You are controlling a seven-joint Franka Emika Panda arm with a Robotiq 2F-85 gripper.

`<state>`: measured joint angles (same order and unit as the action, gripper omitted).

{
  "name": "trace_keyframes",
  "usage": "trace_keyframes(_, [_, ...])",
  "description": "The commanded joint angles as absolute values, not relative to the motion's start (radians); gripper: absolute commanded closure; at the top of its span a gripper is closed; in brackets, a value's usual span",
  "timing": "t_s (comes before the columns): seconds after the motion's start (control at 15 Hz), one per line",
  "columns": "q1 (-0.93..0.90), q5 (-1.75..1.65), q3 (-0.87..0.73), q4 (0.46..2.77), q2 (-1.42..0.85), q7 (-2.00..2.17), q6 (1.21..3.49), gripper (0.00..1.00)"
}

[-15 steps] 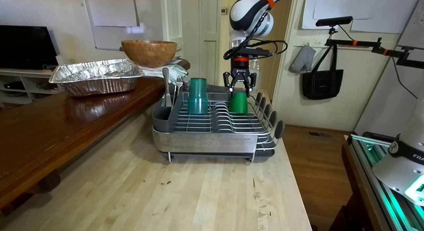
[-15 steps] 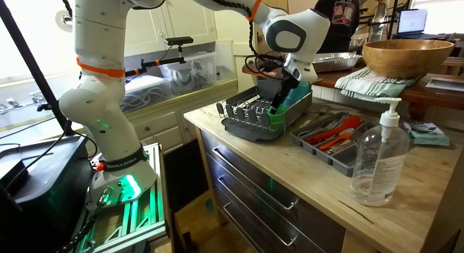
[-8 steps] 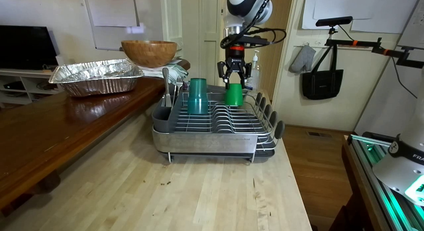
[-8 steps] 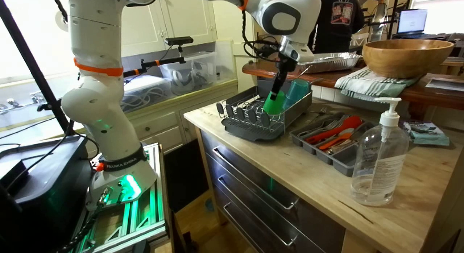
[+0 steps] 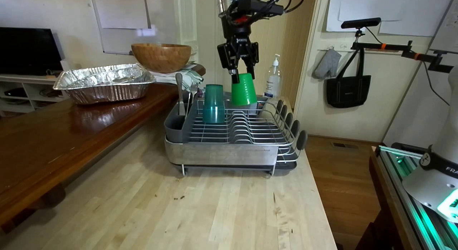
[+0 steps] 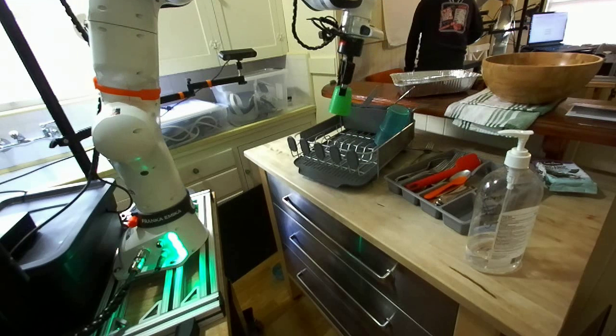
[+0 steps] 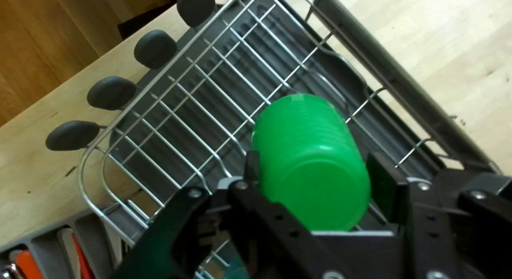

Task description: Move the light green cup to the top-left corner, then shift a knife to the right

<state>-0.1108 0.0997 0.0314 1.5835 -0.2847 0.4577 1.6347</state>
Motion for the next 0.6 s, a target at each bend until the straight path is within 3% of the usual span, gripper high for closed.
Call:
trace_keyframes(0.0, [-0.123,0.047,0.053,1.523,-0.302,0.306,1.56,0.58])
trace_keyframes(0.07, [-0.129,0.076,0.049,1.552,-0.294,0.393,1.601,0.33])
trace_keyframes(0.4, [-0.125,0.062,0.051,1.541,-0.294,0.323,1.593,0.33])
trace_keyframes(0.47, [-0.125,0.062,0.051,1.541,-0.294,0.322,1.593,0.58])
trace_keyframes(0.53, [-0.131,0.051,0.052,1.521,-0.309,0.324,1.597,0.58])
